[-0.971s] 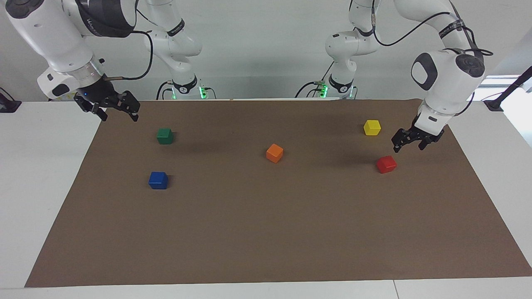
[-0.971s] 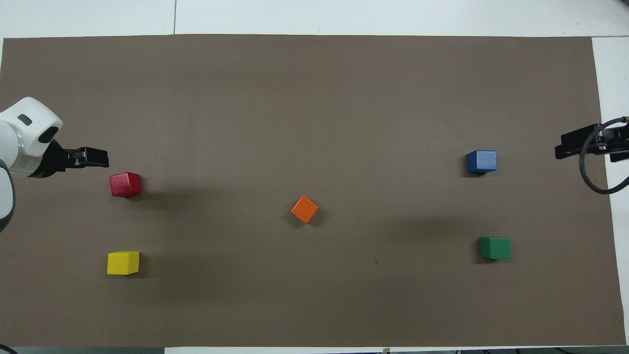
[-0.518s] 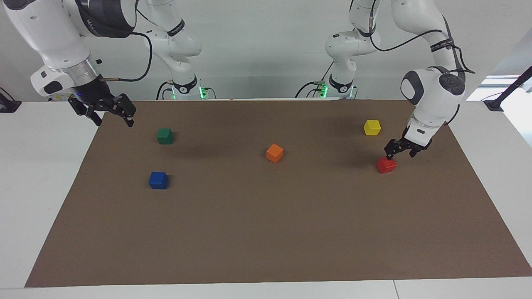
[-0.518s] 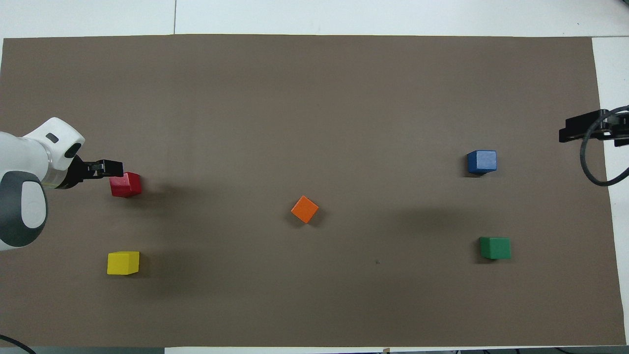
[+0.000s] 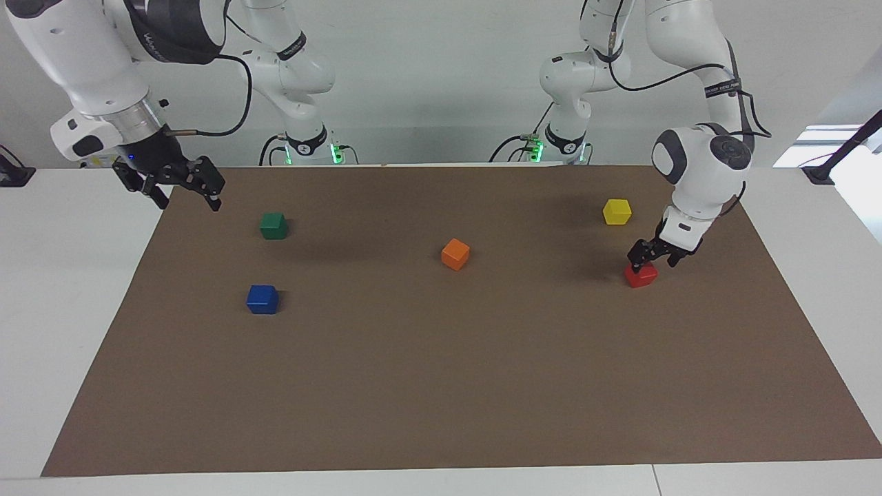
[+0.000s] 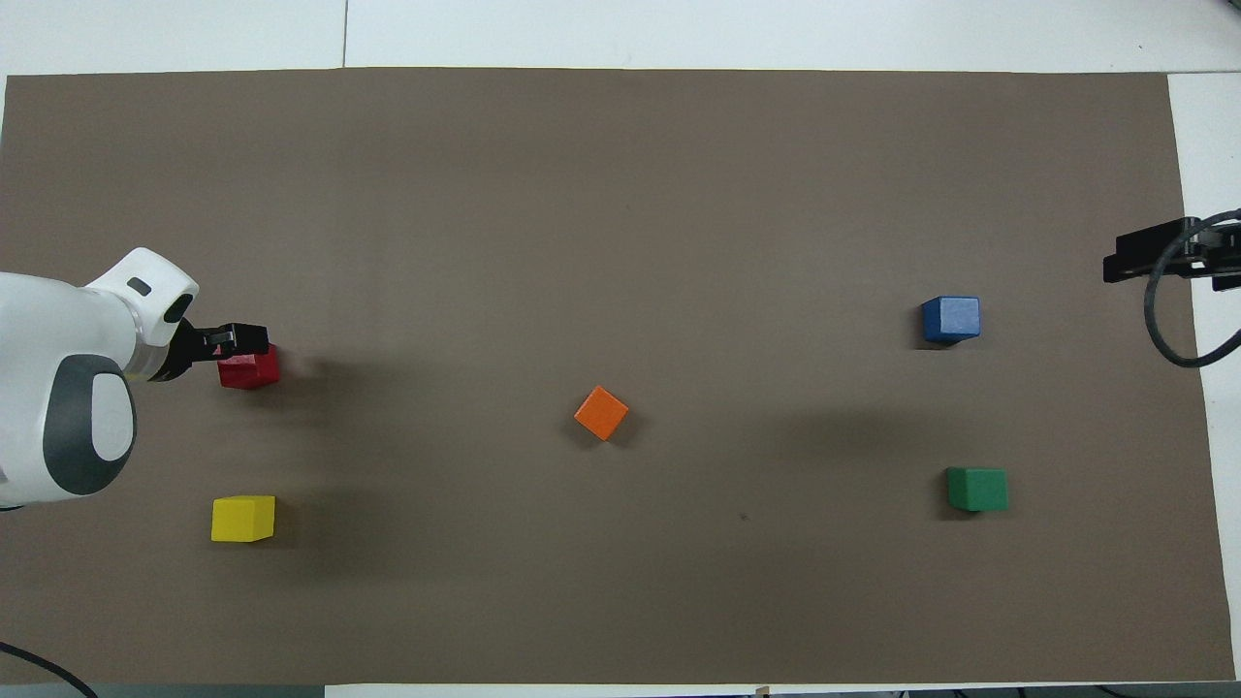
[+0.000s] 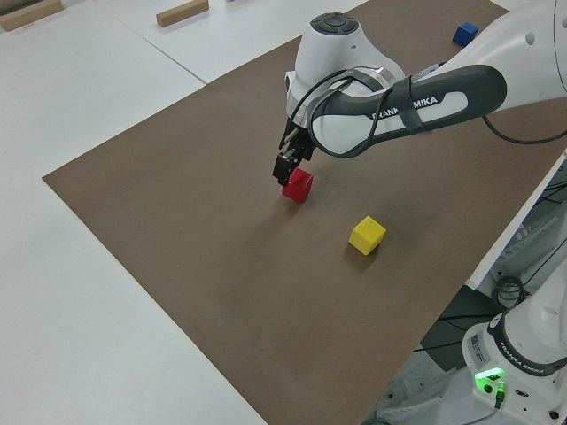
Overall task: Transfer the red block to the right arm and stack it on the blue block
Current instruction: 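Reach the left gripper down to the red cube and close on it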
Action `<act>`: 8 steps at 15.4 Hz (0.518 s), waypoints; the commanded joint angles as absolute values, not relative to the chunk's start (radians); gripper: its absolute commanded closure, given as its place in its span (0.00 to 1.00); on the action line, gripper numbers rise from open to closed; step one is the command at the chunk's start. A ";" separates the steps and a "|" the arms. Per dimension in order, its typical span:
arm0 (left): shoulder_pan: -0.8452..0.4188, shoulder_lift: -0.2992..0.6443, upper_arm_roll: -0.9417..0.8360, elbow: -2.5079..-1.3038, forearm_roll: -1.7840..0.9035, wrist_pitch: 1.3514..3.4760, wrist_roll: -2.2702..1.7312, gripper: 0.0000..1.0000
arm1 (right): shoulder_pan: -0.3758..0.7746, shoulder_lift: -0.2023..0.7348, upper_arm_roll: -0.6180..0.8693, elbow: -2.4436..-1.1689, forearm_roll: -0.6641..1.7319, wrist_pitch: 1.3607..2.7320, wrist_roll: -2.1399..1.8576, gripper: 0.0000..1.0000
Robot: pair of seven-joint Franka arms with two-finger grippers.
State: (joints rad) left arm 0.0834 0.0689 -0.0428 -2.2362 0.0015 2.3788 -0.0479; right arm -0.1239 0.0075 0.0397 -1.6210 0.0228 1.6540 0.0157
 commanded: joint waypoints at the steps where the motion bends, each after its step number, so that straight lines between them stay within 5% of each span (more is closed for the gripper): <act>1: 0.066 0.066 -0.037 -2.284 -0.005 2.448 -0.066 0.00 | -0.133 -0.021 0.049 -1.658 0.014 1.657 0.009 0.00; 8: 0.066 0.124 -0.035 -2.284 -0.003 2.493 -0.067 0.00 | -0.135 -0.048 0.049 -1.735 0.020 1.666 -0.018 0.00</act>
State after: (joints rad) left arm 0.0794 0.1203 -0.0444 -2.2737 0.0015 2.4623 -0.0518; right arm -0.1237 -0.0015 0.0416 -1.6608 0.0228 1.6519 0.0043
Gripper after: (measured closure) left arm 0.000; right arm 0.000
